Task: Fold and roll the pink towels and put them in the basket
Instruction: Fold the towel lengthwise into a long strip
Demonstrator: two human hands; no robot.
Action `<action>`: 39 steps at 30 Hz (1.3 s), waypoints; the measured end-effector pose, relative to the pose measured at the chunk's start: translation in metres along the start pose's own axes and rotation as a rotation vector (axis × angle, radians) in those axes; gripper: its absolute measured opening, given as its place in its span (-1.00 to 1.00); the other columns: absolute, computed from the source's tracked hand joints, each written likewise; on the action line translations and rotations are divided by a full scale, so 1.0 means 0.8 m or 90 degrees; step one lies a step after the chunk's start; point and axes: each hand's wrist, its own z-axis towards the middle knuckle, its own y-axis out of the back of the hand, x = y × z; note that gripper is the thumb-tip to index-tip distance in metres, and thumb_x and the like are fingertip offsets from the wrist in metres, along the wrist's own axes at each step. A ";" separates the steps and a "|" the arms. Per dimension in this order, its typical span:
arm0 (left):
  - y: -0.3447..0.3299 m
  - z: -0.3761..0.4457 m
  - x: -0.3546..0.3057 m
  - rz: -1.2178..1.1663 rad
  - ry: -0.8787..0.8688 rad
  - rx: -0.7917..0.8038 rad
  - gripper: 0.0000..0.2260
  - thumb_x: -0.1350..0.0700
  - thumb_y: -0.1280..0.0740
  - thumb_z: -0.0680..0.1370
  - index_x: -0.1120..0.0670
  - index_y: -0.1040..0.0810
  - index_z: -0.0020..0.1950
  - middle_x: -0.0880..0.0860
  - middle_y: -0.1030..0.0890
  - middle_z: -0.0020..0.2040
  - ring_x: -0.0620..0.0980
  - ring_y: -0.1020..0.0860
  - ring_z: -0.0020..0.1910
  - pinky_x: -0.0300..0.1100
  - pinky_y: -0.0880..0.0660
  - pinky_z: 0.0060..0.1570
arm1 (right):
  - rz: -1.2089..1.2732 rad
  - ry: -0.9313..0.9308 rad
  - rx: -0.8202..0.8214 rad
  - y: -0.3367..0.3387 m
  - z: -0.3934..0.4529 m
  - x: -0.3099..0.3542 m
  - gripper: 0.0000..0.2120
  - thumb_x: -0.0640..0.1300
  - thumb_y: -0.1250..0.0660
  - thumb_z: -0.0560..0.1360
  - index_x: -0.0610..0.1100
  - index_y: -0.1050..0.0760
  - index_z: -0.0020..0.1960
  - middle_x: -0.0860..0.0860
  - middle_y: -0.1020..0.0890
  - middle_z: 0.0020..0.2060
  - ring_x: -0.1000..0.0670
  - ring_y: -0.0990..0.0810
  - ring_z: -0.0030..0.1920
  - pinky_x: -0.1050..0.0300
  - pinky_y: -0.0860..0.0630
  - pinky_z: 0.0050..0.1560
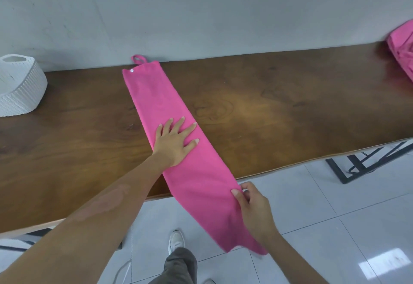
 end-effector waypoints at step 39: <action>0.002 0.207 -0.075 0.012 0.107 -0.006 -0.20 -0.46 0.29 0.51 -0.04 0.18 0.63 0.07 0.12 0.65 0.28 0.09 0.60 0.41 0.07 0.47 | -0.590 0.298 0.140 0.119 0.347 0.035 -0.29 0.45 0.21 0.56 0.19 0.23 0.62 0.12 0.19 0.62 -0.13 0.33 0.60 -0.36 0.24 0.53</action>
